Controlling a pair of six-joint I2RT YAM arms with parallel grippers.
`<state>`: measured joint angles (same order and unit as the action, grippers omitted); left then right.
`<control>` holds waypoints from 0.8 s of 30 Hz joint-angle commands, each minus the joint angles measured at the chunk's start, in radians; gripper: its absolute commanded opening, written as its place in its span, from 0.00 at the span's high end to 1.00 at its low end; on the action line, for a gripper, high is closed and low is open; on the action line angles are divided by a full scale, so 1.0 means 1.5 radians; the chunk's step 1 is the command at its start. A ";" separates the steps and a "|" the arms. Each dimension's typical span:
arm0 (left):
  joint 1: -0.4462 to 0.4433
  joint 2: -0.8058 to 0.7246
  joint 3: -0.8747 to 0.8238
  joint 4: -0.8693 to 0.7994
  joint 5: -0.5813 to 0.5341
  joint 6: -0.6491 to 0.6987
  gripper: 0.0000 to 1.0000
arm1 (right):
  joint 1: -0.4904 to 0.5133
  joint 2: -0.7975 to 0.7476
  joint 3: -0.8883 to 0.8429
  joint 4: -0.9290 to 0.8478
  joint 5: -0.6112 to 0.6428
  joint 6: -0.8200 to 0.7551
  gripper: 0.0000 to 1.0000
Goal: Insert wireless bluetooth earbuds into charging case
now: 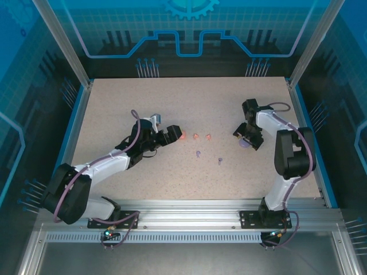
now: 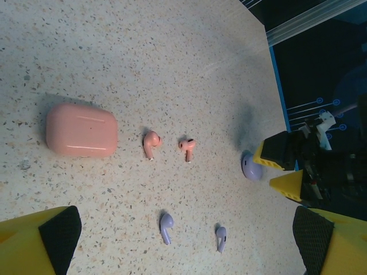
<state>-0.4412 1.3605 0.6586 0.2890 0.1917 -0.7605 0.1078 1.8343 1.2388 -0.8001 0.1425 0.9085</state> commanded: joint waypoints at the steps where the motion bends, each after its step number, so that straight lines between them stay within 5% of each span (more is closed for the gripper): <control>1: 0.001 0.001 0.025 -0.018 0.007 -0.006 0.01 | -0.013 0.032 0.027 0.016 -0.029 0.016 0.23; 9: -0.001 -0.013 0.030 -0.027 0.000 -0.007 0.01 | -0.022 0.066 0.031 0.030 -0.036 0.017 0.32; 18: 0.000 -0.033 0.049 -0.061 -0.011 0.003 0.01 | -0.029 0.028 -0.007 0.053 -0.047 -0.003 0.69; 24: 0.022 -0.068 0.076 -0.129 -0.039 0.029 0.01 | 0.025 -0.058 -0.014 0.040 -0.053 -0.050 0.74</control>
<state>-0.4358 1.3064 0.7307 0.1638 0.1680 -0.7517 0.0921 1.8339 1.2140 -0.7330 0.0845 0.8837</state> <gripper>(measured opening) 0.986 0.370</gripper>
